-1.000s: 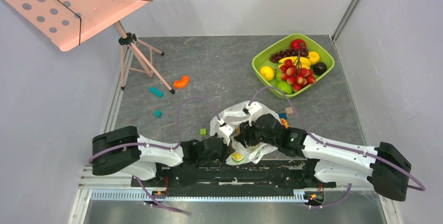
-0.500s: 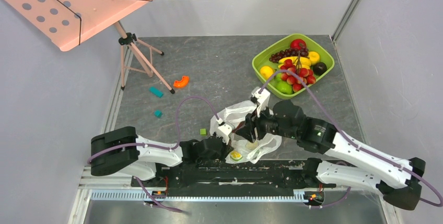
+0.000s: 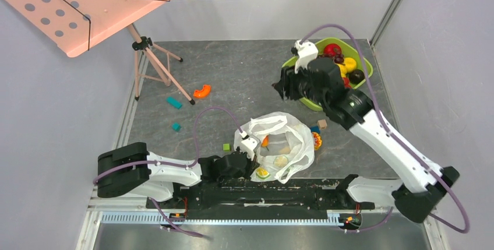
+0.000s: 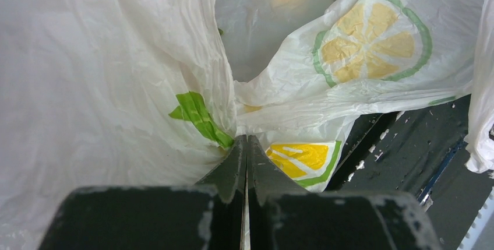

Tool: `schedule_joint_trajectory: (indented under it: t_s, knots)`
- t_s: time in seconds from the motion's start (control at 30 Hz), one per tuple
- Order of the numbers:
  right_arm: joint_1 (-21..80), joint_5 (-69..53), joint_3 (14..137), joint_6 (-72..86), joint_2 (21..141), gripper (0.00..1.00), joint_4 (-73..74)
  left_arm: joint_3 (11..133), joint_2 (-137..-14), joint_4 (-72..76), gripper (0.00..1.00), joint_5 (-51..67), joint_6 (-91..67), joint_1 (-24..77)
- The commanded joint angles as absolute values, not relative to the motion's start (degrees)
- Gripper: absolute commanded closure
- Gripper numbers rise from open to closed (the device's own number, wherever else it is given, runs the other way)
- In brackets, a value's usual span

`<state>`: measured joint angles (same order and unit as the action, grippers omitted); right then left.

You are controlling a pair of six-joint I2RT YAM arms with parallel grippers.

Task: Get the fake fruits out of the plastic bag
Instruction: Place the fake fruit in the bin.

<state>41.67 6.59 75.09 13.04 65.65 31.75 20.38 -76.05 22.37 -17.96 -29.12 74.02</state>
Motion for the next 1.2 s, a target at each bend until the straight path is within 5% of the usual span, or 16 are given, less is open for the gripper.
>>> schedule_joint_trajectory:
  t_s: [0.0,0.57,1.17]
  knots:
    - [34.32,7.87,81.53,8.01,73.31,0.68,32.61,19.86,-74.11,22.43,0.98,-19.86,-32.63,74.27]
    - [19.45,7.48,92.78,4.25,97.63,0.68,26.77,19.94,-72.22,20.69,0.98,-19.91,-31.96,74.26]
    - [14.43,11.46,103.46,0.5,120.4,0.64,22.69,20.39,-71.1,19.38,0.98,-19.87,-31.49,74.27]
